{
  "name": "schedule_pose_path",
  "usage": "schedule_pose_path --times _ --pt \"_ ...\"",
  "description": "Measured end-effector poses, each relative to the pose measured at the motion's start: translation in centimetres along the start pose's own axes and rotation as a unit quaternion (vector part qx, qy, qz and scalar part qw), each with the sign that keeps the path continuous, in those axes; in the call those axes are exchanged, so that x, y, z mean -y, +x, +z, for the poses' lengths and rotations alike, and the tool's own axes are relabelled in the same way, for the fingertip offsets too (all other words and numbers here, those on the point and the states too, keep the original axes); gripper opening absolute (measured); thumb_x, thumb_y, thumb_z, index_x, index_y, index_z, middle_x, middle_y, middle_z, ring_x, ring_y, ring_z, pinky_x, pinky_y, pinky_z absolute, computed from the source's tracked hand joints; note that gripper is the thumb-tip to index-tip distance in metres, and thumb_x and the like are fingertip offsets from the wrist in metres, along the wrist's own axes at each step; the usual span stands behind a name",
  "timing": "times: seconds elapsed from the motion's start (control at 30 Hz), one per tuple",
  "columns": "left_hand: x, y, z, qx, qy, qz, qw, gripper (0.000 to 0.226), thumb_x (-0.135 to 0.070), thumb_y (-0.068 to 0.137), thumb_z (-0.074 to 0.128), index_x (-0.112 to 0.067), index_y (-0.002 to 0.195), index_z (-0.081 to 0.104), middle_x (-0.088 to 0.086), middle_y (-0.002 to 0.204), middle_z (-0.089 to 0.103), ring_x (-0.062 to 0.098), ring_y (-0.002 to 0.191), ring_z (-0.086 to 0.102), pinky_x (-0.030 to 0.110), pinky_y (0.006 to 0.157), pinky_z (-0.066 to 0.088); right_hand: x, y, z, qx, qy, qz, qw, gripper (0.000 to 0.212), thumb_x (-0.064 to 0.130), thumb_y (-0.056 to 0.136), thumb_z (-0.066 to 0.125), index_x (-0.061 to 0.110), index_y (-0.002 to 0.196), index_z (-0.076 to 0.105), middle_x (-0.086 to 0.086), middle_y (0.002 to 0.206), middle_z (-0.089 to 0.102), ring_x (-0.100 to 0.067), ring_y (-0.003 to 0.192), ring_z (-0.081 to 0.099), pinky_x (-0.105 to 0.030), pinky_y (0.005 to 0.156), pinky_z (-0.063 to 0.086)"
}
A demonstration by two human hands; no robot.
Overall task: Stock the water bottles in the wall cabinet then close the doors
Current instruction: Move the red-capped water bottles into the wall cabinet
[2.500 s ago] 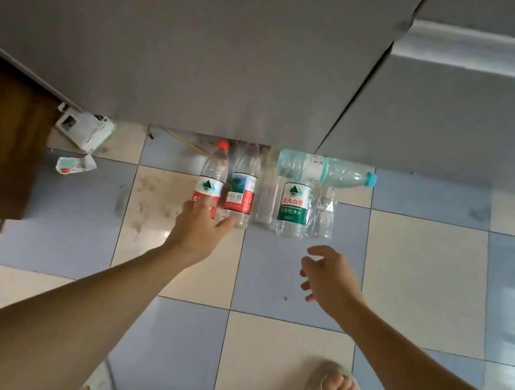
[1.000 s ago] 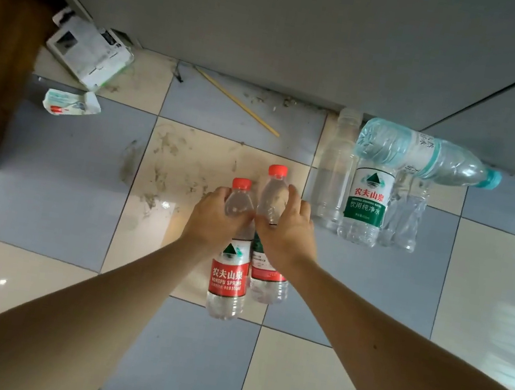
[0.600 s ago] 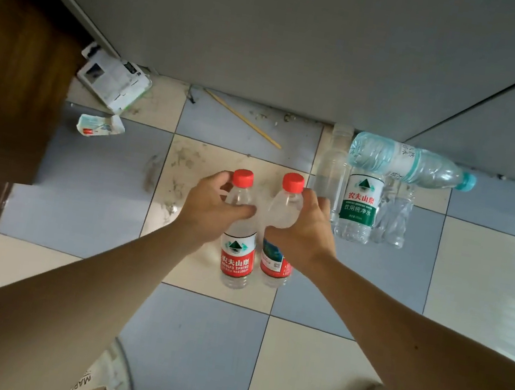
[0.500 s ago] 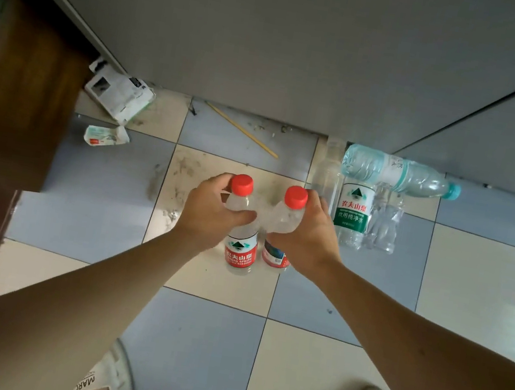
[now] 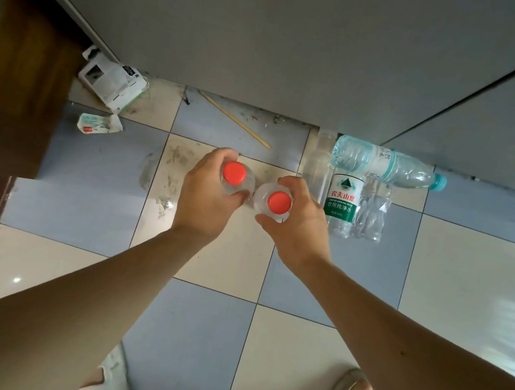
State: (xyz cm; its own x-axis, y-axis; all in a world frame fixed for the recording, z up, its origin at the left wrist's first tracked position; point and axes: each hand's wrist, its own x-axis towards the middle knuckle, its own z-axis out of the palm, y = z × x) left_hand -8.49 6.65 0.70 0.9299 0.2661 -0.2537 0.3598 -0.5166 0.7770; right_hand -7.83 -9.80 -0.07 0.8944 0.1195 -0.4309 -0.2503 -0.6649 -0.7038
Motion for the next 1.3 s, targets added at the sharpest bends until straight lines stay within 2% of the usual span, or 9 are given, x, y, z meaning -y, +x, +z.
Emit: schedule_pose_path --times 0.2,0.43,0.6,0.77,0.93,1.0,1.1,1.17,1.3 --pt "0.8 0.4 0.0 0.035 -0.049 -0.051 0.997 0.067 -0.016 0.067 0.094 -0.021 0.125 0.059 -0.018 0.104 0.06 0.002 0.096 0.058 -0.001 0.078 0.041 0.3 1.1 -0.2 -0.011 0.012 0.0 1.0 0.058 0.032 0.079 0.085 0.028 0.126 0.051 0.007 0.117 0.061 -0.022 0.111 0.056 -0.039 0.089 0.052" --pt "3.6 0.4 0.9 0.063 -0.066 -0.064 0.994 0.069 -0.006 0.068 0.091 -0.029 0.121 0.054 -0.013 0.109 0.063 0.019 0.107 0.063 0.036 0.096 0.054 -2.4 1.2 0.6 0.029 0.022 0.073 0.997 0.089 0.028 0.074 0.09 0.029 0.145 0.037 0.004 0.141 0.055 -0.021 0.131 0.049 -0.046 0.107 0.046" --pt "6.7 0.8 3.3 0.02 -0.082 -0.05 0.995 0.066 -0.013 0.07 0.091 -0.039 0.119 0.055 -0.017 0.113 0.067 0.01 0.109 0.062 0.027 0.095 0.053 -4.7 3.3 3.0 0.02 0.061 0.069 0.996 0.091 0.021 0.074 0.09 0.037 0.147 0.038 0.006 0.133 0.059 -0.023 0.126 0.053 -0.049 0.103 0.05" --pt "6.9 0.8 4.0 -0.012 -0.092 -0.019 0.996 0.052 -0.05 0.06 0.084 -0.064 0.102 0.056 -0.037 0.098 0.066 -0.007 0.096 0.064 0.004 0.076 0.047 -5.7 3.5 5.6 -0.05 0.096 0.057 0.992 0.069 0.029 0.072 0.089 0.047 0.126 0.05 0.02 0.11 0.064 -0.023 0.118 0.057 -0.047 0.097 0.052" --pt "6.5 -1.0 2.3 -0.009 -0.054 -0.027 0.998 0.059 -0.029 0.065 0.095 -0.047 0.107 0.058 -0.038 0.094 0.064 -0.013 0.097 0.059 -0.002 0.072 0.042 -5.0 0.7 5.1 -0.051 0.118 0.083 0.988 0.07 0.031 0.07 0.091 0.051 0.121 0.049 0.021 0.113 0.061 -0.023 0.121 0.056 -0.046 0.101 0.051" --pt "5.4 -1.8 1.0 -0.012 -0.047 -0.032 0.998 0.059 -0.027 0.065 0.095 -0.042 0.111 0.059 -0.032 0.093 0.066 -0.008 0.098 0.06 0.001 0.073 0.045 -4.0 -0.5 3.5 -0.038 0.122 0.089 0.988 0.068 0.029 0.069 0.091 0.05 0.121 0.053 0.012 0.12 0.064 -0.019 0.117 0.06 -0.039 0.097 0.053" --pt "2.3 -3.0 -1.1 -0.018 -0.051 -0.048 0.997 0.063 -0.028 0.067 0.094 -0.027 0.122 0.063 -0.012 0.106 0.07 0.012 0.101 0.064 0.029 0.089 0.056 -1.1 -2.4 0.0 -0.026 0.105 0.064 0.992 0.063 0.027 0.067 0.092 0.063 0.101 0.052 0.025 0.104 0.065 0.002 0.098 0.064 -0.011 0.074 0.047" --pt "-0.9 -3.6 -3.1 -0.023 -0.065 -0.053 0.996 0.066 -0.029 0.068 0.093 -0.027 0.126 0.062 -0.007 0.112 0.069 0.02 0.107 0.063 0.041 0.093 0.055 1.9 -3.7 -3.2 -0.023 0.098 0.052 0.994 0.064 0.026 0.066 0.092 0.066 0.095 0.051 0.029 0.1 0.064 0.005 0.097 0.062 -0.01 0.073 0.045" --pt "-9.1 -4.2 -8.3 -0.047 -0.103 -0.045 0.993 0.061 -0.031 0.066 0.095 -0.031 0.119 0.064 -0.015 0.105 0.071 0.012 0.103 0.066 0.031 0.086 0.056 9.7 -6.1 -10.7 -0.014 0.092 0.011 0.996 0.06 0.028 0.066 0.093 0.058 0.1 0.054 0.023 0.102 0.069 0.006 0.093 0.063 -0.011 0.075 0.048"
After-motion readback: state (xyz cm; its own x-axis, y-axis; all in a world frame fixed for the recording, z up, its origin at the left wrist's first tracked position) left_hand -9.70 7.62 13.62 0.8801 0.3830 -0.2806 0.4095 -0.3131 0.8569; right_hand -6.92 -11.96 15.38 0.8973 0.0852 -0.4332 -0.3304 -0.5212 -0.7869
